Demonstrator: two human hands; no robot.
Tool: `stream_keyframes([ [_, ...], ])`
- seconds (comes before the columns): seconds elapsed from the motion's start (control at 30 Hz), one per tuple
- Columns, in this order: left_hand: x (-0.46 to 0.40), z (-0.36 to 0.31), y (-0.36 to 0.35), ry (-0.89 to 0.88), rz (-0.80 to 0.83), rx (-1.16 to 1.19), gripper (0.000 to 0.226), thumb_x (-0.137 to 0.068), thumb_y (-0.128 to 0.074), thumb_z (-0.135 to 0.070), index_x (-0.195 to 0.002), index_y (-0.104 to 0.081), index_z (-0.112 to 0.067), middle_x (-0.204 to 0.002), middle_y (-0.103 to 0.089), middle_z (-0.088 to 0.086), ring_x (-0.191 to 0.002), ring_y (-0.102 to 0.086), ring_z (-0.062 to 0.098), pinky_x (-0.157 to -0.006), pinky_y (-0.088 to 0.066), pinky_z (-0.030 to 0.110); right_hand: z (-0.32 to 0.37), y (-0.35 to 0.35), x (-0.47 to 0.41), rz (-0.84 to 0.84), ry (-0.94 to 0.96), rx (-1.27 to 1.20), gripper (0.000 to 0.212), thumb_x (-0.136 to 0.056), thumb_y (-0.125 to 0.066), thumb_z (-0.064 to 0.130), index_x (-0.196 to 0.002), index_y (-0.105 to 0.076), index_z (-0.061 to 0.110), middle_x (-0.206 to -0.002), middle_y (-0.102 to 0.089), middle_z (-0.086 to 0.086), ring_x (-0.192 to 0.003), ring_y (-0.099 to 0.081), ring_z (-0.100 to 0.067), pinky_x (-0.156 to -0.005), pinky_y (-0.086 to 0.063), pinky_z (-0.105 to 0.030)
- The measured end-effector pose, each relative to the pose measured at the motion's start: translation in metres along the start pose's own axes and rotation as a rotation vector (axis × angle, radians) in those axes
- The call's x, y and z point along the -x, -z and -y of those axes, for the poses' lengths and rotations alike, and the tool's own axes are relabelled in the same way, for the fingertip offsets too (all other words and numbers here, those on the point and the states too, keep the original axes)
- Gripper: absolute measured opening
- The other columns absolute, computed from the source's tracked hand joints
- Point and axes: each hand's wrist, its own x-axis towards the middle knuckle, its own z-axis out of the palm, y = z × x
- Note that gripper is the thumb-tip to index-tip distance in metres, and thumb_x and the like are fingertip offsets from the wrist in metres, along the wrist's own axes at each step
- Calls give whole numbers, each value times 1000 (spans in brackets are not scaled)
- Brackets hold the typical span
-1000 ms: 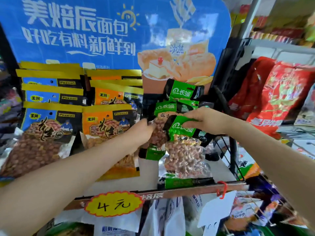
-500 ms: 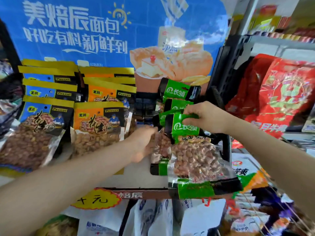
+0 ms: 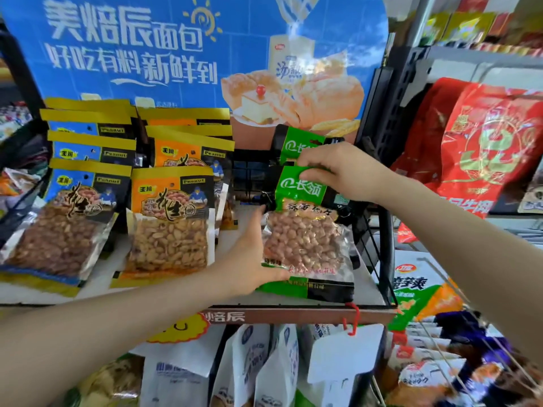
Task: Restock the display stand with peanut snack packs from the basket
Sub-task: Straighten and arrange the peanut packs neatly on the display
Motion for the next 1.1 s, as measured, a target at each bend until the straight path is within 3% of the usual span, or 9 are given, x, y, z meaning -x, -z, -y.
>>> stream_keyframes([
  [0.1, 2, 5, -8, -28, -45, -113, 102, -77, -73, -27, -143, 4, -17, -149, -22, 5, -128, -34, 16, -97, -28, 19, 7, 2, 1, -25, 88, 58, 20, -92, -50, 23, -90, -61, 6, -80, -62, -6, -72, -57, -26, -66, -45, -37],
  [0.23, 6, 9, -6, -35, 7, -334, 70, -78, -71, -37, -124, -26, -11, -121, -40, 8, -107, -45, 17, -71, -35, 19, 15, -16, 14, -48, 151, 81, 25, -94, -42, 26, -76, -54, 12, -65, -54, -1, -58, -48, -17, -53, -43, -34],
  [0.37, 5, 14, 9, -48, 160, -451, 69, -81, -63, -48, -131, -32, -13, -132, -38, 6, -112, -46, 20, -89, -42, 29, 12, -14, 15, 189, -75, -146, 42, -98, -38, 34, -58, -31, 24, -50, -29, 7, -42, -34, -7, -51, -25, -25],
  [0.5, -5, 9, 26, 140, 65, -82, 82, -63, -58, -72, -122, -43, -17, -116, -52, -2, -99, -53, 13, -82, -47, 29, -1, 7, 1, 114, -323, -269, 47, -94, -32, 48, -86, -67, 18, -83, -66, 0, -79, -60, -9, -80, -44, -25],
  [0.7, -36, -13, 29, 211, -64, 413, 128, -43, -60, -72, -148, -3, -27, -158, -10, 1, -142, -19, 24, -113, -24, 43, -39, -8, -32, 254, -497, 70, 39, -97, -45, 27, -126, -48, 1, -123, -57, -20, -108, -55, -35, -93, -45, -41],
  [0.8, -50, -25, 23, 158, -171, 465, 101, -64, -66, -63, -145, -15, -31, -156, -12, -2, -140, -21, 23, -111, -26, 45, -43, -17, -36, 269, -491, 118, 36, -95, -47, 28, -120, -50, 1, -116, -60, -20, -103, -57, -35, -87, -45, -40],
  [0.9, -61, -26, 20, 60, -202, 503, 57, -70, -65, -62, -109, -58, -21, -127, -53, 2, -111, -54, 15, -96, -44, 30, -46, -20, -38, 314, -452, 173, 33, -95, -49, 22, -122, -56, 4, -126, -59, -15, -115, -55, -31, -96, -42, -37],
  [1.0, -61, -22, 16, 41, -218, 606, 20, -85, -61, -42, -84, -63, -22, -83, -67, -8, -70, -62, 1, -56, -47, 15, -53, -17, -41, 247, -411, 175, 26, -96, -45, 15, -115, -60, 4, -120, -62, -14, -111, -56, -32, -91, -45, -39],
  [1.1, -65, -14, 12, 105, -222, 675, 11, -88, -59, -38, -78, -57, -32, -80, -59, -16, -71, -52, -3, -59, -39, 18, -53, -13, -43, 31, -386, 173, 24, -97, -42, 18, -107, -60, 6, -108, -63, -15, -100, -58, -34, -76, -45, -38],
])
